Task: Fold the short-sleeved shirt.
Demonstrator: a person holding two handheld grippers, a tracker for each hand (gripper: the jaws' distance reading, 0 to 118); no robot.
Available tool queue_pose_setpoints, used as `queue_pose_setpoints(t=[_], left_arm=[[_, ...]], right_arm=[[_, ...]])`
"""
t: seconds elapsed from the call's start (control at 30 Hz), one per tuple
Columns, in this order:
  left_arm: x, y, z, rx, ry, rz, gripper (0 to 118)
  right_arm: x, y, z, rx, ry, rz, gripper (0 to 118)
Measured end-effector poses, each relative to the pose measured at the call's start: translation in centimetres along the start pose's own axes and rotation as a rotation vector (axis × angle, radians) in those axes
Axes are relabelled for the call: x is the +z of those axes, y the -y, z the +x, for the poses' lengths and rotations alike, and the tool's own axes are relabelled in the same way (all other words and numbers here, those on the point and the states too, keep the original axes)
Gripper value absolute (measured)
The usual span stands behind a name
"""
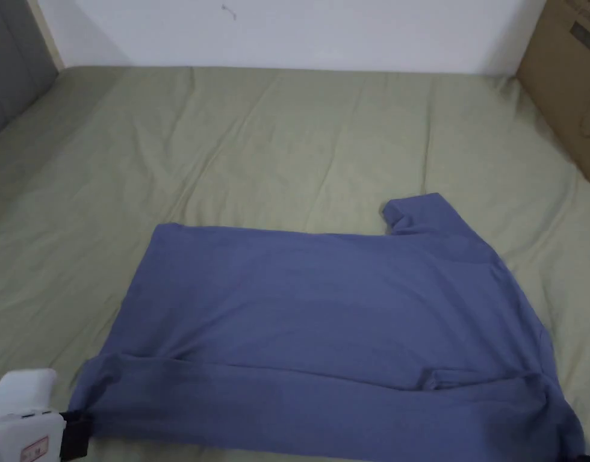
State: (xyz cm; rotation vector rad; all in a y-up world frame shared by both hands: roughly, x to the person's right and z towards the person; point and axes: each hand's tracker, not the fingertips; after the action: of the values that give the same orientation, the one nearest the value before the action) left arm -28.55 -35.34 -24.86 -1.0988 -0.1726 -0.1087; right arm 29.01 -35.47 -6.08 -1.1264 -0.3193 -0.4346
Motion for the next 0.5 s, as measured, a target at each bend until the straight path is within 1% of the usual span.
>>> queue_pose_setpoints(t=[0.03, 0.07, 0.1, 0.17, 0.23, 0.27, 0.3, 0.33, 0.37, 0.4, 0.43, 0.47, 0.5], left_arm=[[0.3, -0.3, 0.2, -0.003, -0.022, 0.000, 86], [0.8, -0.7, 0.2, -0.007, -0.031, 0.010, 95], [1.2, -1.2, -0.1, -0.006, -0.030, 0.021, 93], [3.2, -2.6, 0.2, 0.007, -0.003, 0.089, 92], [5.0, -3.9, 0.9, 0.027, 0.010, 0.162, 93], [5.7, -4.6, 1.5, 0.031, 0.021, 0.191, 91], [6.1, -5.1, 2.0, 0.034, 0.040, 0.216, 84], [6.3, -5.5, 2.6, 0.028, 0.054, 0.243, 61], [6.2, -5.6, 3.2, 0.010, 0.061, 0.255, 35], [5.7, -5.6, 3.8, 0.017, 0.052, 0.262, 7], [4.8, -5.5, 4.4, 0.024, 0.047, 0.260, 2], [3.9, -5.4, 5.1, 0.047, 0.077, 0.200, 1], [3.0, -5.1, 5.3, 0.058, 0.118, 0.174, 0]], right_arm=[[0.4, -0.4, -0.3, 0.026, 0.041, 0.022, 74], [1.0, -0.7, -0.7, 0.054, 0.066, 0.044, 78], [1.6, -1.1, -0.9, 0.072, 0.077, 0.069, 78], [3.5, -2.3, -1.3, 0.082, 0.083, 0.128, 78], [5.1, -3.3, -1.9, 0.079, 0.044, 0.171, 78], [5.7, -3.8, -2.3, 0.064, 0.013, 0.205, 77], [6.1, -4.1, -2.5, 0.053, -0.008, 0.232, 73], [6.1, -4.4, -3.1, 0.046, -0.008, 0.248, 59], [5.7, -4.6, -3.6, 0.049, 0.002, 0.246, 35], [5.0, -4.7, -3.9, 0.042, 0.017, 0.250, 14], [3.8, -4.6, -4.0, 0.004, 0.032, 0.240, 10], [2.3, -4.5, -4.0, -0.023, 0.014, 0.193, 2], [1.4, -4.4, -4.0, -0.046, -0.009, 0.171, 0]])
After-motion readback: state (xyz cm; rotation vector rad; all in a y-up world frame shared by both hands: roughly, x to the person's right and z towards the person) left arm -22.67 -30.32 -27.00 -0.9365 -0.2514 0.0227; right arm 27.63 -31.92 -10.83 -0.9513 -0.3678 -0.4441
